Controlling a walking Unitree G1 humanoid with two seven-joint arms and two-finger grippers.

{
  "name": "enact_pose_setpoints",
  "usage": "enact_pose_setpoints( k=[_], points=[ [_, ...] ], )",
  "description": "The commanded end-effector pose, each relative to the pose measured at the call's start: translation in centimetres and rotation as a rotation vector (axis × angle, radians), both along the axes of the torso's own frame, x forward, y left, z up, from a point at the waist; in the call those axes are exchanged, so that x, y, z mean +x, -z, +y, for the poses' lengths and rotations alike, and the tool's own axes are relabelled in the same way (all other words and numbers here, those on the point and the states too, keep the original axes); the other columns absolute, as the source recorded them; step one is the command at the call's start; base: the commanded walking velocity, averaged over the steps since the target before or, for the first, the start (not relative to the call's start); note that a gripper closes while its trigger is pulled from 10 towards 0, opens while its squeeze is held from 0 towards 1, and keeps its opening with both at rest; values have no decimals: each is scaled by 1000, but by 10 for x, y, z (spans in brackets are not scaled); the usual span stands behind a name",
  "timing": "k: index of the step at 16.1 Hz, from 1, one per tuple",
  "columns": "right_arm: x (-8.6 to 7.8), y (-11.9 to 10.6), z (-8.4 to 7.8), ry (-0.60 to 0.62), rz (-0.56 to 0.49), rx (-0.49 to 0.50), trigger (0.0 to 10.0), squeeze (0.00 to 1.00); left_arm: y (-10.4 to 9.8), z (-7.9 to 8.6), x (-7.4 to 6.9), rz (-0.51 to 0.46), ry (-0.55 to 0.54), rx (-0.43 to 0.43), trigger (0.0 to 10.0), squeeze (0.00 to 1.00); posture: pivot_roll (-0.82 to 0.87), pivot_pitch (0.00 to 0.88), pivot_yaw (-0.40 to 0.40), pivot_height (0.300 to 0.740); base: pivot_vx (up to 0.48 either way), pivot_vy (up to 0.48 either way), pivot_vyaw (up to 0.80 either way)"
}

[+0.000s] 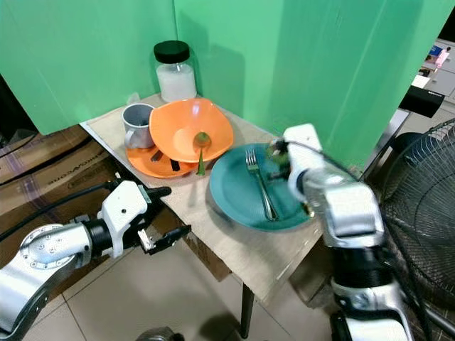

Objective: Setting the table

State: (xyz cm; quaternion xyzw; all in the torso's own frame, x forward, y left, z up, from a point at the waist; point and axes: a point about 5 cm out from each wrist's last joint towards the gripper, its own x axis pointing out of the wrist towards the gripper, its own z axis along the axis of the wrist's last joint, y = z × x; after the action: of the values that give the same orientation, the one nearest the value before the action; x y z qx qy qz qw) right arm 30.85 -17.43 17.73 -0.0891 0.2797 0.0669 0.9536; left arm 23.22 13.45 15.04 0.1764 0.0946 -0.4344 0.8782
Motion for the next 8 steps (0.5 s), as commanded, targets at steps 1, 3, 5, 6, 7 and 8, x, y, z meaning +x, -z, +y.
enact_pose_setpoints(
  k=[1,3,5,6,7,8],
  points=[
    [-9,-4,-7,10,-19,17,0,0,-3,2,3,-17,-1,-4,10000,0,104,0,66,740,0,0,0],
    [-18,-14,-9,-31,-181,99,0,0,-5,-1,5,-38,-15,-25,10000,0,97,0,71,740,0,0,0],
    [-29,-18,-7,-56,-296,166,2863,0,-7,-1,9,-74,-56,-25,10000,0,94,0,54,740,0,0,0],
    [-38,-18,-1,-67,-322,223,3373,0,-9,0,14,-110,-125,-41,10000,0,94,0,49,740,0,0,0],
    [-49,-22,8,-99,-399,296,5098,0,-11,-1,18,-146,-204,-82,10000,0,93,0,44,740,0,0,0],
    [-58,-23,16,-152,-434,328,10000,0,-12,-2,18,-175,-261,-107,10000,0,94,0,42,740,0,0,0]
  ],
)
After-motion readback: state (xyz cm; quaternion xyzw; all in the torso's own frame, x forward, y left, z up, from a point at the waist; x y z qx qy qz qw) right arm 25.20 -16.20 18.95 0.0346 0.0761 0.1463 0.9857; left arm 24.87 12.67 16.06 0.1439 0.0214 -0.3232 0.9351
